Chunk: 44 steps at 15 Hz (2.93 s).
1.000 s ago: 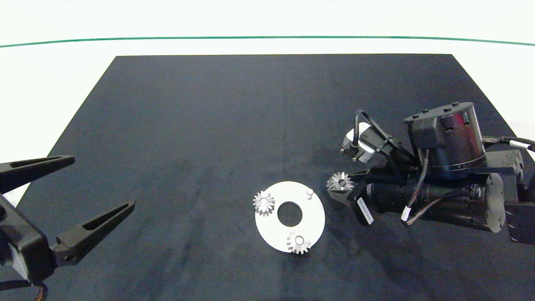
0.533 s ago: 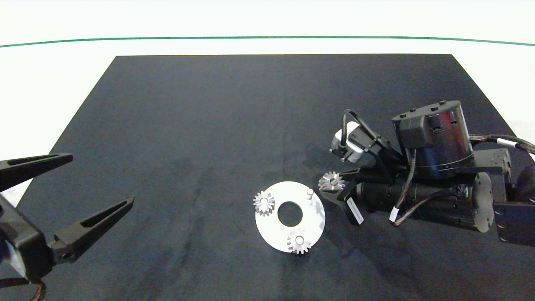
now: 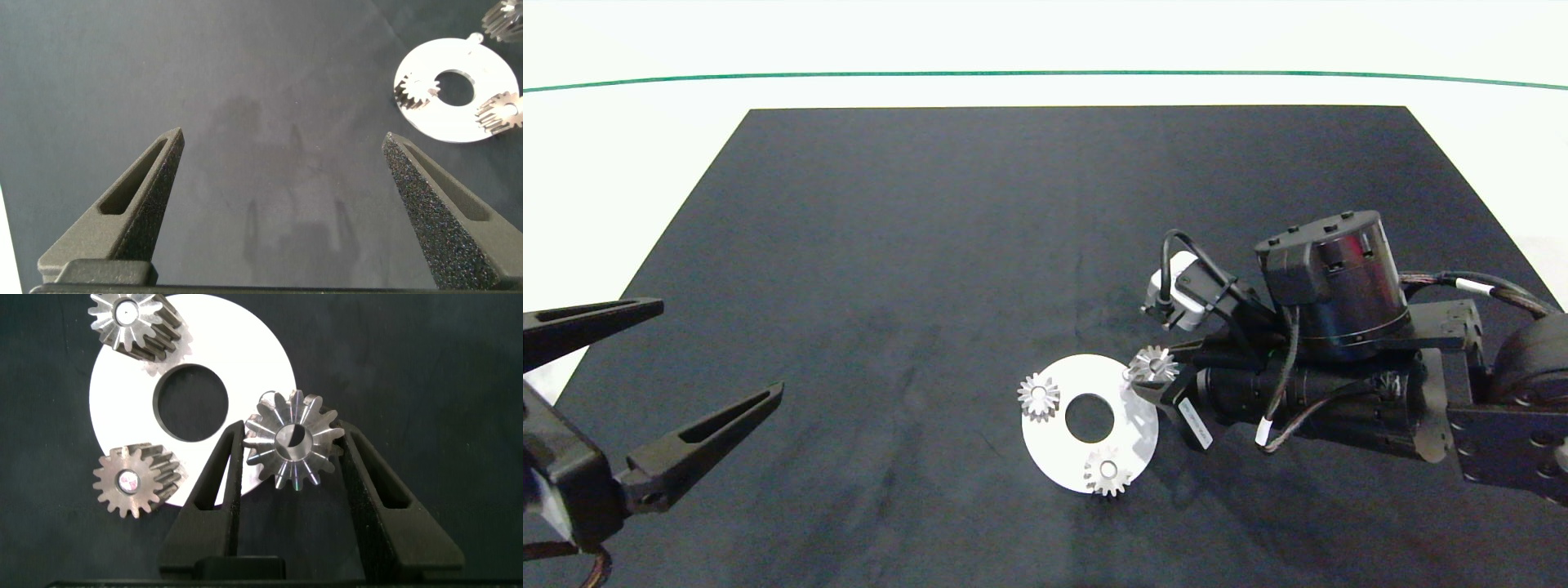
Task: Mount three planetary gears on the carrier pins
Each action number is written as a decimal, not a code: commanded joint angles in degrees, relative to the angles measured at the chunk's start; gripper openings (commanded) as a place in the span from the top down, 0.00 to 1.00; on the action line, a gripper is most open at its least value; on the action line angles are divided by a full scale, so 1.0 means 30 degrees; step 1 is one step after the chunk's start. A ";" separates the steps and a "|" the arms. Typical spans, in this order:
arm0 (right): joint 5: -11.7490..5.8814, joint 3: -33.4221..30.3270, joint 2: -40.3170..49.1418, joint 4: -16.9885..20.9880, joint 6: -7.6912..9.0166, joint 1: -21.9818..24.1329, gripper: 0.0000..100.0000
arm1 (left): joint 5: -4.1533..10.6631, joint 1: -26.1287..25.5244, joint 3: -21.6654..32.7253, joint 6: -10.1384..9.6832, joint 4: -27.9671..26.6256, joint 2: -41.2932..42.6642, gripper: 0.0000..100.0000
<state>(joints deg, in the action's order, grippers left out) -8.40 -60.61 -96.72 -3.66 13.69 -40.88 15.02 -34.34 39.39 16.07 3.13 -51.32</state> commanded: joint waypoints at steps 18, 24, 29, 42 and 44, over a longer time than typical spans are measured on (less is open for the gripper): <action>-0.0013 -0.0802 -0.1188 -0.0070 -0.0022 -0.0350 1.00 | 0.0033 0.0021 0.0054 0.0035 0.0010 0.0027 0.00; -0.0013 -0.0773 -0.1188 -0.0070 -0.0022 -0.0174 1.00 | 0.0033 0.0021 0.0025 0.0035 0.0010 0.0027 0.00; -0.0013 -0.0890 -0.1363 -0.0099 -0.0052 -0.0145 1.00 | 0.0033 -0.0008 0.0025 0.0035 0.0010 -0.0002 0.00; -0.0042 -0.1447 -0.1715 0.0135 -0.0198 -0.0057 1.00 | 0.0033 -0.0008 0.0025 0.0035 0.0010 0.0027 0.00; -0.0042 -0.1447 -0.1715 0.0135 -0.0315 -0.0057 1.00 | 0.0033 -0.0008 0.0025 0.0035 0.0010 0.0027 0.00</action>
<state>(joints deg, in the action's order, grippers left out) -8.51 -64.91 -101.73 -3.24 12.67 -41.01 14.98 -34.37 39.47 16.07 3.13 -51.26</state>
